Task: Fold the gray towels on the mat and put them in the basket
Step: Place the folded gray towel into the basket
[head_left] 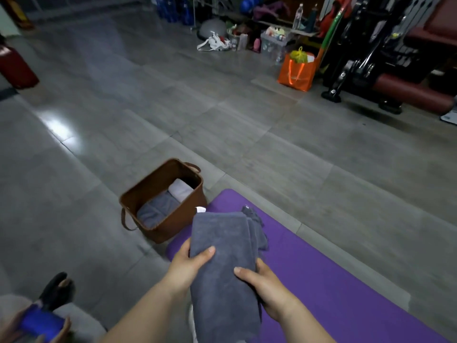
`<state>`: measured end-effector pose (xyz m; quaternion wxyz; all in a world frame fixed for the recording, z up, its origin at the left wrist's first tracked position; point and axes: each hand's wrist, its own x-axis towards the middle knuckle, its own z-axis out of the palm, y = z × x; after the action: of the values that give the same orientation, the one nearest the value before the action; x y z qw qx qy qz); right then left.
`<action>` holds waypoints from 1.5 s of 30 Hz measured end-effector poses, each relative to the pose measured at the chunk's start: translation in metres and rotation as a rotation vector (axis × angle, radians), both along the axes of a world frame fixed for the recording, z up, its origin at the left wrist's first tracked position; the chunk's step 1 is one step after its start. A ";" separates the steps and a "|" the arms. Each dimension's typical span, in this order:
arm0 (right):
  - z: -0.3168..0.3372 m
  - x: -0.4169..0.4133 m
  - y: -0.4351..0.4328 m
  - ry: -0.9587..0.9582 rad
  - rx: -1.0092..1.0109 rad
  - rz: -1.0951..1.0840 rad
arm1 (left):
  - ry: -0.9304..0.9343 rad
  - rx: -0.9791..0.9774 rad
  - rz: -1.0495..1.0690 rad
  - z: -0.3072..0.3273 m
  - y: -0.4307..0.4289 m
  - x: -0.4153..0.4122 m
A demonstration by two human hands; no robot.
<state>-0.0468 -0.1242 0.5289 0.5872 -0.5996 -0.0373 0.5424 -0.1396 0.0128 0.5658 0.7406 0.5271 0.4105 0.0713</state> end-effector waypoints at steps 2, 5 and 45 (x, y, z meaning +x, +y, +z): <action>-0.011 0.019 0.050 0.000 -0.017 0.059 | 0.043 0.002 0.025 -0.010 0.046 0.014; -0.023 0.041 0.131 -0.031 -0.042 0.146 | 0.110 0.000 0.052 -0.035 0.120 0.024; -0.555 0.093 0.618 -0.267 -0.350 0.954 | 0.448 1.352 -0.045 -0.556 0.486 -0.014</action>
<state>0.0465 0.4943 -0.0257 0.1561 -0.6689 -0.2897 0.6665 -0.1539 0.4991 0.0096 0.1504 0.8815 0.4076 0.1850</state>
